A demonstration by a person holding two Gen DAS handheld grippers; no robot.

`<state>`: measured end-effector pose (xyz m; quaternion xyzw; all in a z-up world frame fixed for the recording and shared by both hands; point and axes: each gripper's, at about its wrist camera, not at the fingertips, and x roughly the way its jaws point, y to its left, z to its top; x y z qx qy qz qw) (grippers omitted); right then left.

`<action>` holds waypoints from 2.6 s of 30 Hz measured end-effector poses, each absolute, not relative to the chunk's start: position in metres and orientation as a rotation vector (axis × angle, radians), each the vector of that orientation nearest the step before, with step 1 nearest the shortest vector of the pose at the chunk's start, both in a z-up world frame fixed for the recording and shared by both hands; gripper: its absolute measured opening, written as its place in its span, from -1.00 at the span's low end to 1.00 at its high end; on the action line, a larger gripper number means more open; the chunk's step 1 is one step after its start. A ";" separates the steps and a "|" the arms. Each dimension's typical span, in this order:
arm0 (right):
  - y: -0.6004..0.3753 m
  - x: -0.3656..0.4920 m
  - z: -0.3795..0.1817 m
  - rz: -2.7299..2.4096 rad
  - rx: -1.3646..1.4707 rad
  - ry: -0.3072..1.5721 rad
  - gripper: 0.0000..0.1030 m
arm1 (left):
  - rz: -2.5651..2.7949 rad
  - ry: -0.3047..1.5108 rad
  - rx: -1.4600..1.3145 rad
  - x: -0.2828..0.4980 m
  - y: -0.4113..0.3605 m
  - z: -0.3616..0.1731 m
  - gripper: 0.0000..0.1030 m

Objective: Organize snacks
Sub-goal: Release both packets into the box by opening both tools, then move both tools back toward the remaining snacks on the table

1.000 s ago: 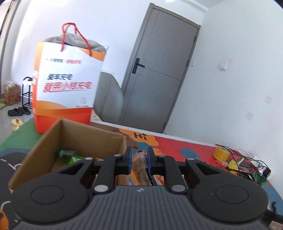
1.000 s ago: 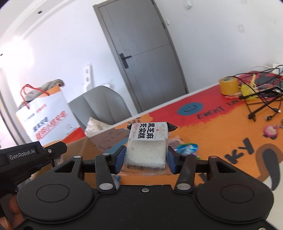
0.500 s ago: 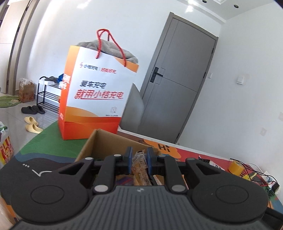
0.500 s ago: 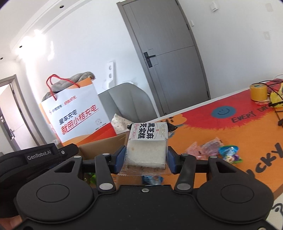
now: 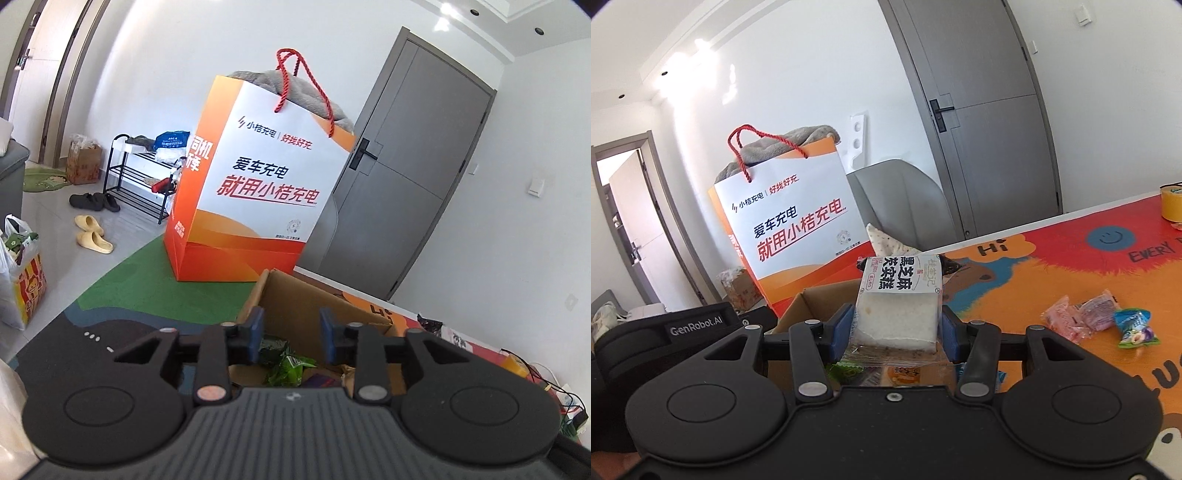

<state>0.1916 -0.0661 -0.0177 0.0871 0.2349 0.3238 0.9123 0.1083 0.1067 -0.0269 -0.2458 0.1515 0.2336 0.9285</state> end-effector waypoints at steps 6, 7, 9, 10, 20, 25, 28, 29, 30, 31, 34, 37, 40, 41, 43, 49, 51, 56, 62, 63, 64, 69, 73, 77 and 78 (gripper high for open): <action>-0.052 0.193 -0.020 0.689 0.181 0.505 -0.05 | 0.506 0.303 -0.480 0.099 0.107 -0.022 0.35; -0.049 0.193 -0.020 0.694 0.184 0.512 -0.05 | 0.513 0.303 -0.473 0.098 0.107 -0.021 0.39; -0.044 0.194 -0.022 0.706 0.188 0.528 -0.04 | 0.516 0.299 -0.463 0.096 0.107 -0.020 0.48; -0.041 0.193 -0.023 0.715 0.189 0.535 -0.04 | 0.517 0.298 -0.462 0.094 0.108 -0.019 0.50; -0.022 0.192 -0.033 0.807 0.256 0.591 0.18 | 0.570 0.254 -0.447 0.079 0.116 -0.010 0.66; -0.035 0.190 -0.030 0.776 0.253 0.595 0.18 | 0.573 0.255 -0.496 0.079 0.115 -0.015 0.66; -0.049 0.190 -0.027 0.749 0.258 0.588 0.22 | 0.550 0.262 -0.516 0.081 0.111 -0.017 0.69; -0.055 0.190 -0.025 0.739 0.259 0.583 0.23 | 0.545 0.266 -0.524 0.082 0.110 -0.017 0.70; -0.060 0.190 -0.024 0.733 0.260 0.576 0.26 | 0.547 0.269 -0.523 0.084 0.107 -0.018 0.70; -0.066 0.189 -0.022 0.725 0.262 0.570 0.28 | 0.550 0.271 -0.515 0.085 0.104 -0.018 0.70; -0.084 0.189 -0.018 0.686 0.260 0.540 0.33 | 0.547 0.274 -0.480 0.089 0.091 -0.017 0.71; -0.100 0.191 -0.015 0.661 0.271 0.528 0.43 | 0.527 0.268 -0.464 0.093 0.080 -0.014 0.72; -0.115 0.194 -0.014 0.631 0.275 0.521 0.59 | 0.527 0.262 -0.428 0.097 0.068 -0.011 0.74; -0.120 0.195 -0.014 0.619 0.275 0.523 0.63 | 0.528 0.264 -0.416 0.098 0.064 -0.010 0.74; -0.131 0.196 -0.014 0.599 0.276 0.520 0.78 | 0.516 0.269 -0.407 0.101 0.058 -0.010 0.74; -0.165 0.203 -0.016 0.530 0.297 0.515 0.83 | 0.456 0.309 -0.416 0.111 0.039 -0.009 0.74; -0.177 0.205 -0.016 0.511 0.305 0.508 0.83 | 0.429 0.326 -0.412 0.115 0.031 -0.009 0.74; -0.202 0.210 -0.018 0.471 0.327 0.498 0.83 | 0.370 0.361 -0.374 0.126 0.008 -0.007 0.74; -0.226 0.219 -0.025 0.429 0.365 0.502 0.83 | 0.320 0.406 -0.356 0.142 -0.017 -0.010 0.74; -0.230 0.221 -0.026 0.423 0.371 0.503 0.83 | 0.319 0.413 -0.352 0.145 -0.021 -0.010 0.74; -0.234 0.223 -0.027 0.416 0.379 0.505 0.83 | 0.317 0.419 -0.348 0.149 -0.024 -0.011 0.74; -0.254 0.233 -0.036 0.385 0.414 0.514 0.83 | 0.309 0.455 -0.330 0.169 -0.046 -0.017 0.74; -0.268 0.241 -0.045 0.361 0.443 0.531 0.83 | 0.318 0.490 -0.311 0.188 -0.061 -0.028 0.74; -0.280 0.249 -0.056 0.341 0.466 0.551 0.83 | 0.346 0.527 -0.310 0.203 -0.069 -0.041 0.74; -0.281 0.251 -0.058 0.338 0.471 0.555 0.83 | 0.356 0.536 -0.310 0.206 -0.070 -0.044 0.74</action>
